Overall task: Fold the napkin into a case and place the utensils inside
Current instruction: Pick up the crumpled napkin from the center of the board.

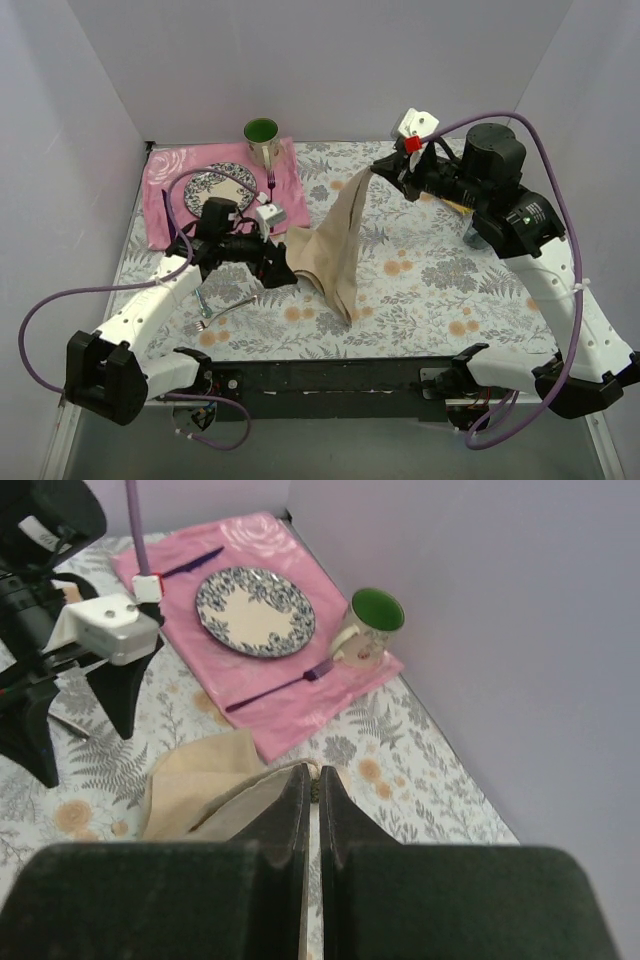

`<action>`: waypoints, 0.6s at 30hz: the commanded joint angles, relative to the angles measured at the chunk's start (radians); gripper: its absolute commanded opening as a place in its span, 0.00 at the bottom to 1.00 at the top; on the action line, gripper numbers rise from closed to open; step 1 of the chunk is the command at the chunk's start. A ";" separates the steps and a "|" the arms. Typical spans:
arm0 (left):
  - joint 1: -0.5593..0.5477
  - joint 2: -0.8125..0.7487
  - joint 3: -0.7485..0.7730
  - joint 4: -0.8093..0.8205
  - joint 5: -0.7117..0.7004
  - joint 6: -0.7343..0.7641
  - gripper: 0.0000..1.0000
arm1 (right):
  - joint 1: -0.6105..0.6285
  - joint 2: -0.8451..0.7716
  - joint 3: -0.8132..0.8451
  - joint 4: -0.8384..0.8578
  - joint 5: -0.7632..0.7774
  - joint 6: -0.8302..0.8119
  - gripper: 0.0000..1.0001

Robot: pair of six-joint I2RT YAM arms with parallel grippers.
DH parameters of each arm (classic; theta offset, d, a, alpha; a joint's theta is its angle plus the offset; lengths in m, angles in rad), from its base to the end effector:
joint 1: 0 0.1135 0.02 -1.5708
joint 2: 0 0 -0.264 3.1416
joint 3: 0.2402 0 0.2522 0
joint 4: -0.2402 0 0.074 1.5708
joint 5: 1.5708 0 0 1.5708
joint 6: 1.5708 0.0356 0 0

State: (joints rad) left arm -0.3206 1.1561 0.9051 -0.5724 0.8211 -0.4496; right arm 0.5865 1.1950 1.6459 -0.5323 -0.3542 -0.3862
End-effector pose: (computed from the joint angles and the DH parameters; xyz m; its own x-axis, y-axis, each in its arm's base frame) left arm 0.2125 -0.0980 0.2803 -0.9254 -0.0047 -0.3789 0.3161 0.5417 -0.7789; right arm 0.1801 0.1345 0.5111 0.2412 -0.2639 -0.9339 -0.7731 0.5295 -0.3493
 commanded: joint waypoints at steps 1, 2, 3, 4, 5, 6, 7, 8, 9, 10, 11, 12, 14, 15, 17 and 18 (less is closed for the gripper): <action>-0.168 0.013 -0.075 0.215 -0.145 -0.035 0.87 | -0.001 -0.061 -0.078 0.095 0.133 0.024 0.01; -0.193 0.011 -0.078 0.233 -0.146 -0.031 0.84 | -0.002 -0.066 -0.098 0.098 0.155 0.024 0.01; -0.225 -0.001 -0.087 0.268 -0.160 -0.034 0.80 | -0.002 -0.071 -0.113 0.104 0.212 0.035 0.01; -0.295 -0.010 -0.095 0.285 -0.216 -0.029 0.72 | -0.002 -0.080 -0.129 0.120 0.250 0.038 0.01; -0.326 -0.022 -0.106 0.302 -0.235 -0.005 0.69 | -0.002 -0.089 -0.174 0.127 0.289 0.046 0.01; -0.353 -0.053 -0.141 0.328 -0.249 0.017 0.68 | -0.002 -0.100 -0.201 0.136 0.347 0.052 0.01; -0.398 -0.068 -0.162 0.339 -0.273 0.050 0.66 | -0.004 -0.129 -0.228 0.144 0.381 0.052 0.01; -0.420 -0.088 -0.194 0.353 -0.290 0.086 0.65 | -0.002 -0.144 -0.265 0.161 0.402 0.052 0.01; -0.435 -0.102 -0.248 0.389 -0.303 0.156 0.64 | -0.004 -0.162 -0.326 0.172 0.438 0.053 0.01; -0.466 -0.114 -0.270 0.405 -0.312 0.188 0.63 | -0.004 -0.193 -0.359 0.176 0.452 0.058 0.01; -0.481 -0.116 -0.285 0.419 -0.332 0.213 0.59 | -0.004 -0.205 -0.383 0.183 0.471 0.063 0.01; -0.500 -0.111 -0.296 0.454 -0.341 0.236 0.57 | -0.002 -0.215 -0.423 0.183 0.510 0.070 0.01; -0.581 -0.078 -0.311 0.483 -0.393 0.250 0.53 | -0.004 -0.230 -0.445 0.178 0.549 0.093 0.01; -0.648 -0.056 -0.316 0.509 -0.420 0.262 0.49 | -0.004 -0.238 -0.458 0.175 0.585 0.102 0.01; -0.693 0.002 -0.327 0.561 -0.462 0.264 0.47 | -0.005 -0.238 -0.460 0.169 0.609 0.127 0.01; -0.725 0.020 -0.330 0.597 -0.477 0.259 0.47 | -0.005 -0.242 -0.460 0.158 0.619 0.133 0.01</action>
State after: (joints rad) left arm -0.9485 1.1152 0.5953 -0.1303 0.4557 -0.2516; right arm 0.5838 0.9817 1.1831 -0.4328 0.1452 -0.3084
